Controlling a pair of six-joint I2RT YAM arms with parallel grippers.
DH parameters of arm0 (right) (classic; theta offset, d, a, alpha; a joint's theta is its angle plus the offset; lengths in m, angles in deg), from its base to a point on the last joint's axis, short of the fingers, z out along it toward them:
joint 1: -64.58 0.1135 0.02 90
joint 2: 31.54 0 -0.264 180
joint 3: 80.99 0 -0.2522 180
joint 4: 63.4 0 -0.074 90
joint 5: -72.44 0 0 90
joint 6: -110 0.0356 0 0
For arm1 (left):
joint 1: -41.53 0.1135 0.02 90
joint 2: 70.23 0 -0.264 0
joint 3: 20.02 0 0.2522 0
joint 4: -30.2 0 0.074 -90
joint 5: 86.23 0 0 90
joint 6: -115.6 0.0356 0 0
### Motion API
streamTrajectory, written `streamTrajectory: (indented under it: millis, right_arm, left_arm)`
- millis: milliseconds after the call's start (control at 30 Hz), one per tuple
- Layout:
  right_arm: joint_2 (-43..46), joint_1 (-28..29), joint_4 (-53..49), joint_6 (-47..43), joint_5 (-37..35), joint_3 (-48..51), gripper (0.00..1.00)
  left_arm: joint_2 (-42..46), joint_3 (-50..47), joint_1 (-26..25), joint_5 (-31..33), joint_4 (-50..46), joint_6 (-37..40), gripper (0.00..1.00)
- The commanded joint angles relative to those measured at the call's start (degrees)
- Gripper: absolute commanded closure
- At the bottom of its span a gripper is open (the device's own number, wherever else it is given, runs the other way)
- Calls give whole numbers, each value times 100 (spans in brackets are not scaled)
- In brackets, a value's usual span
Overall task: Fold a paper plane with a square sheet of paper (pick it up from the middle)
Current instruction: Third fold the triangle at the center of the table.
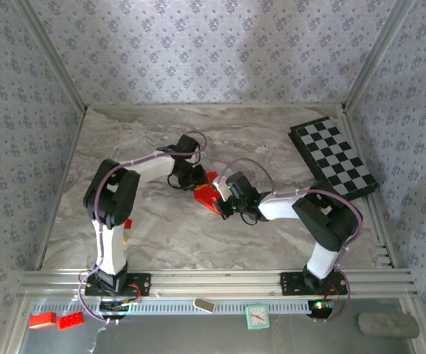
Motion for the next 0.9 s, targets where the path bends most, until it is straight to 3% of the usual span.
streamTrajectory:
  millis: [0, 267, 433, 633, 867]
  right_arm:
    - [-143, 13, -275, 180, -147, -84, 95]
    - [-159, 9, -548, 515, -77, -251, 95]
    - [-230, 21, -1099, 1189, -86, -564, 95]
    - [-290, 13, -1310, 1686, -9, -736, 95]
    - [-328, -2, -1505, 1737, -25, -850, 95]
  left_arm:
    - [692, -358, 117, 101, 184, -358, 79]
    - [1629, -1735, 202, -324, 1595, -1346, 77]
    - [1949, -2449, 205, -524, 2548, -2019, 77]
    - [1673, -2816, 125, -903, 3513, -2566, 79]
    - [1191, -2794, -59, -1047, 3896, -2746, 83]
